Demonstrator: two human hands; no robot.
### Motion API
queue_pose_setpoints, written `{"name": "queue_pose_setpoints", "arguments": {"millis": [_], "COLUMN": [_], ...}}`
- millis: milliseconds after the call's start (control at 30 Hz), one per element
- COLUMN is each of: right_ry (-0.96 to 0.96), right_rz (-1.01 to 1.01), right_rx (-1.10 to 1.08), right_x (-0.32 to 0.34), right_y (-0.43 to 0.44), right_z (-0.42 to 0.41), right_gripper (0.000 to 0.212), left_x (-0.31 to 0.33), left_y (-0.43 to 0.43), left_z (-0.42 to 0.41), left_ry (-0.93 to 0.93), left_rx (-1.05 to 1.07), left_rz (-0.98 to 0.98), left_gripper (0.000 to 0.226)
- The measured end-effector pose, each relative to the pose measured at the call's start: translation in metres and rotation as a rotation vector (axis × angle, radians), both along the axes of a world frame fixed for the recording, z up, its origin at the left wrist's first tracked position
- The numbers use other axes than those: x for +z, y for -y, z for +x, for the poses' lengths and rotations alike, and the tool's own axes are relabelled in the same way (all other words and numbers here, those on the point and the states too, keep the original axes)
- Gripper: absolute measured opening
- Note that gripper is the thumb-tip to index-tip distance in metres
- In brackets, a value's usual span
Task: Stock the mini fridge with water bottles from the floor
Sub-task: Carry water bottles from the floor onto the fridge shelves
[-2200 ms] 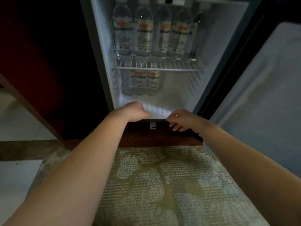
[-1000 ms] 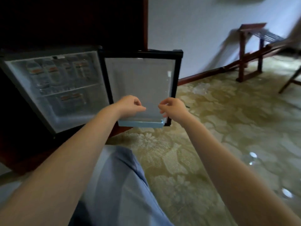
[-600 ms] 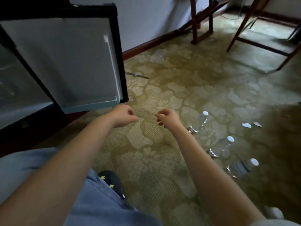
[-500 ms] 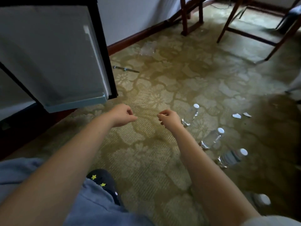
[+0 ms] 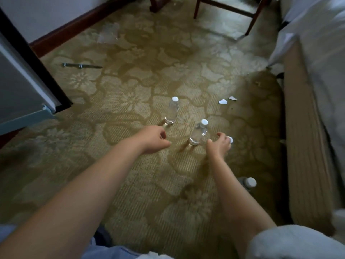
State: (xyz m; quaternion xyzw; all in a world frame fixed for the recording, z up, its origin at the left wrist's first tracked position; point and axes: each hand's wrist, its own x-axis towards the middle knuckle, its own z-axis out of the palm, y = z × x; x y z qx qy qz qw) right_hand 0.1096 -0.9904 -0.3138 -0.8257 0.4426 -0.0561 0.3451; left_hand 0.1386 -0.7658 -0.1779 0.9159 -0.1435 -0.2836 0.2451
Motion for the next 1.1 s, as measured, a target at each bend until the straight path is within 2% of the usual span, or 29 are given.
{"name": "queue_pose_setpoints", "arguments": {"millis": [133,267,333,433,500,733,867,933,1000,1100], "right_ry": [-0.165,-0.317,-0.342,-0.333,-0.351,-0.126,0.077,0.154,0.220,0.345], "right_rz": [-0.031,0.006,0.026,-0.018,-0.011,0.138,0.428,0.526,0.537,0.597], "right_rx": [0.016,0.117,0.171,0.165,0.167,0.184,0.350,0.493,0.614,0.715], "right_x": [-0.011,-0.020,-0.022,-0.025,-0.031,-0.034,-0.010,0.008,0.031,0.069], "right_y": [0.041,0.067,0.071,0.073,0.069,0.039,0.009,-0.013,-0.035,-0.063], "right_z": [-0.003,0.001,0.004,0.003,-0.004,-0.018,-0.014,-0.011,-0.006,0.002], "right_gripper": [0.069,0.076,0.072,0.047,0.038,0.029,0.030,0.024,0.018,0.008], "left_x": [0.000,-0.001,-0.001,0.000,-0.001,0.000,0.000,-0.002,-0.005,-0.007], "left_y": [0.019,0.027,0.028,0.026,0.022,-0.001,-0.012,-0.017,-0.021,-0.028], "left_z": [0.002,0.004,0.004,0.002,0.002,-0.003,-0.008,-0.012,-0.015,-0.019], "left_ry": [0.049,0.056,0.064,0.051,0.031,0.006,-0.012,-0.029,-0.031,-0.072], "left_rx": [-0.051,-0.068,-0.085,-0.090,-0.082,-0.027,-0.001,0.010,0.021,0.068], "left_rz": [0.019,0.025,0.032,0.035,0.034,0.062,0.074,0.068,0.084,0.093], "left_gripper": [0.042,0.043,0.043,0.045,0.045,0.044,0.051,0.059,0.073,0.095]}}
